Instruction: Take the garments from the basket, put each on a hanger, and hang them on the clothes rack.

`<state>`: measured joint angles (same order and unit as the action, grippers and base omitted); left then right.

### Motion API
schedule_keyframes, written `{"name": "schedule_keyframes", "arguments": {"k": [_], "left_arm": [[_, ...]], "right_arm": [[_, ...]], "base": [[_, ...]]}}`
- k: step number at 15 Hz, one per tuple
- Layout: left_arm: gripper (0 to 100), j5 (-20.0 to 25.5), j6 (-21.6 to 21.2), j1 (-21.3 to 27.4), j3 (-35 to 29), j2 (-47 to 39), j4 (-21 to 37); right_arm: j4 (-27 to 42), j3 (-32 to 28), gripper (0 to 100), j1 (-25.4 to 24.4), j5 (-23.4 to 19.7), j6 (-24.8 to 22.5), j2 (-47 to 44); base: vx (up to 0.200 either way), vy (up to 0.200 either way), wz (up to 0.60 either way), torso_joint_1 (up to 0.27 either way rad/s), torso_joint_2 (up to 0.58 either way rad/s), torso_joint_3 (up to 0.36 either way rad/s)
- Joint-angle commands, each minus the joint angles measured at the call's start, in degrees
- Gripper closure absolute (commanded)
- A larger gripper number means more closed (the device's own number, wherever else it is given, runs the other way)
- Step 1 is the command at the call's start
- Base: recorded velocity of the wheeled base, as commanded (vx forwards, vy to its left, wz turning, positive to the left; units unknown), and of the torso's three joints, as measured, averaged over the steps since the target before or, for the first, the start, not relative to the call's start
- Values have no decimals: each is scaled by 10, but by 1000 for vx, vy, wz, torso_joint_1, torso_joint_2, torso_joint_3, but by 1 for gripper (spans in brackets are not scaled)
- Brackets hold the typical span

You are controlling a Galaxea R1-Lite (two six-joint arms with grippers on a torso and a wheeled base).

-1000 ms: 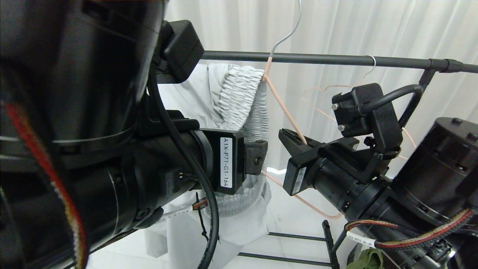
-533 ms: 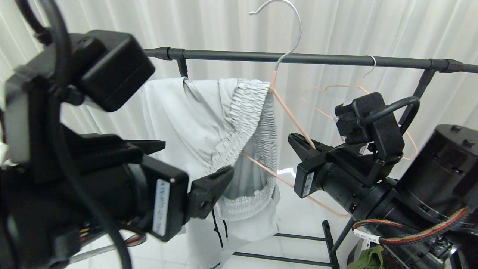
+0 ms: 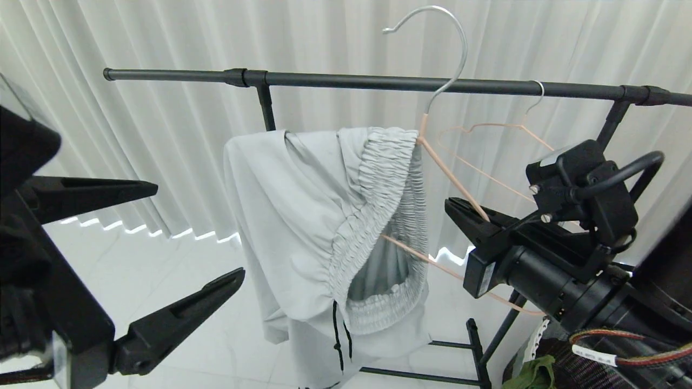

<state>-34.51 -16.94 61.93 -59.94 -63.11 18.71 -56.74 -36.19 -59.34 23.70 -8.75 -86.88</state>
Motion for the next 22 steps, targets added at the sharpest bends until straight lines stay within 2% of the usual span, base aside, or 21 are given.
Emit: {"name": "schedule_keyframes", "arguments": {"k": [1,4,6,7,10,12,15,17,22], "left_arm": [[0,23,-38,-31,-11,5,-16],[0,106,-143,-118,-18,-1,-45],[0,150,-175,-139,-18,-18,-71],[0,174,-179,-140,-21,-45,-95],[0,178,-178,-141,-46,-132,-147],[0,186,-181,-147,-59,-176,-161],[0,204,-230,-176,-57,-179,-161],[0,218,-233,-189,-62,-182,-161],[0,219,-229,-189,-58,-188,-161]], "right_arm": [[34,3,100,7,-1,-3,34],[99,2,100,22,-34,-7,70],[101,4,100,22,-34,-14,70],[101,4,100,22,-35,-21,66],[101,4,100,20,-37,-40,64],[101,3,100,19,-45,-55,62],[101,2,100,11,-45,-71,61],[100,2,100,4,-45,-71,61],[98,2,100,-9,-43,-71,62]], "base": [[0,0,0,0,0,0],[0,0,0,0,0,0],[0,0,0,0,0,0],[0,0,0,0,0,0],[0,0,0,0,0,0],[0,0,0,0,0,0],[0,0,0,0,0,0],[0,0,0,0,0,0],[0,0,0,0,0,0]]}}
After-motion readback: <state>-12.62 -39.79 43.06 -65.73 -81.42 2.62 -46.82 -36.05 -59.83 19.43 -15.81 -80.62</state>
